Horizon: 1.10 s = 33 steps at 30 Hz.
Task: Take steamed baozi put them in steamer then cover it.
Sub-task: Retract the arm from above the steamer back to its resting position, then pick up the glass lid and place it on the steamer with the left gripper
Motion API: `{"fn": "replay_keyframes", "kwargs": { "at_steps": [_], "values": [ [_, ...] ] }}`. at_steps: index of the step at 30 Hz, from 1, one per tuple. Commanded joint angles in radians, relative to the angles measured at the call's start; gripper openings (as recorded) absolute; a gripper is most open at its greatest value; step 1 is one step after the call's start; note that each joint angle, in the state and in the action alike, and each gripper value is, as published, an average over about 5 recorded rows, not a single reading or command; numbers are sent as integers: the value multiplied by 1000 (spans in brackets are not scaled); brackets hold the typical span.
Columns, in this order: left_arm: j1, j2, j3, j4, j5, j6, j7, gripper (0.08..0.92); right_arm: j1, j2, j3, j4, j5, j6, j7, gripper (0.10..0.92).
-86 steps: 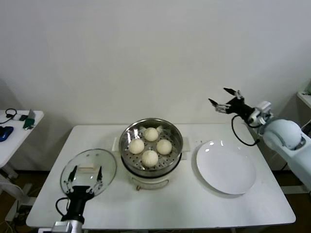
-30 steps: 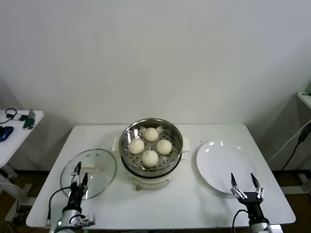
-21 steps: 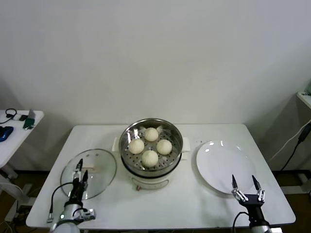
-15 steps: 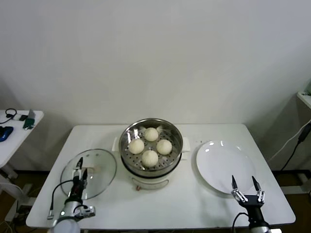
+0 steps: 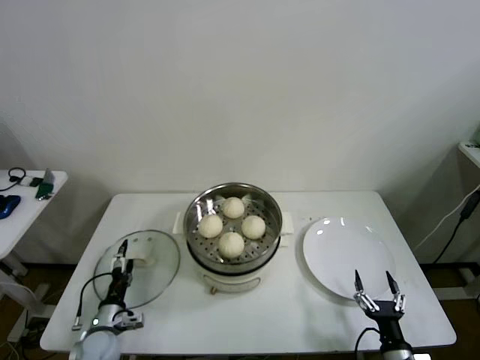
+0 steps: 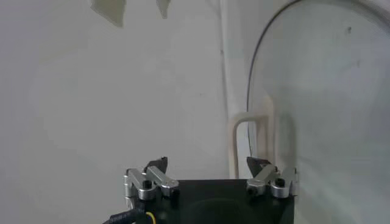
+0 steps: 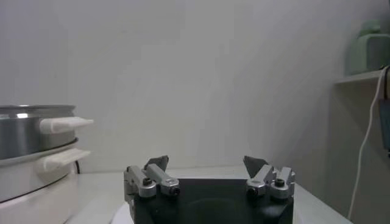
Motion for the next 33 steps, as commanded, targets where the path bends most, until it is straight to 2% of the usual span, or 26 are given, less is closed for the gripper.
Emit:
{"fn": "replay_keyframes", "kwargs": {
  "at_steps": [1,10,22,25,28,33],
  "values": [
    [-26,11,-1,64,6,-11,-17,792,-2,9,2,7,-5,1,0,823],
    [-32,12,-5,97,6,-21,-24,542,-2,19,3,10,-8,1,-2,823],
    [-25,1,-7,68,-33,-27,-43,196,3,29,3,22,-20,-12,2,823],
    [-19,-1,-6,23,-78,-27,-47,146,3,31,3,29,-29,-24,4,823],
    [-6,15,-3,-62,-162,-14,-25,140,1,33,3,35,-47,-36,6,823],
    [36,113,5,-252,-366,63,75,140,3,32,0,31,-81,-57,22,823]
  ]
}}
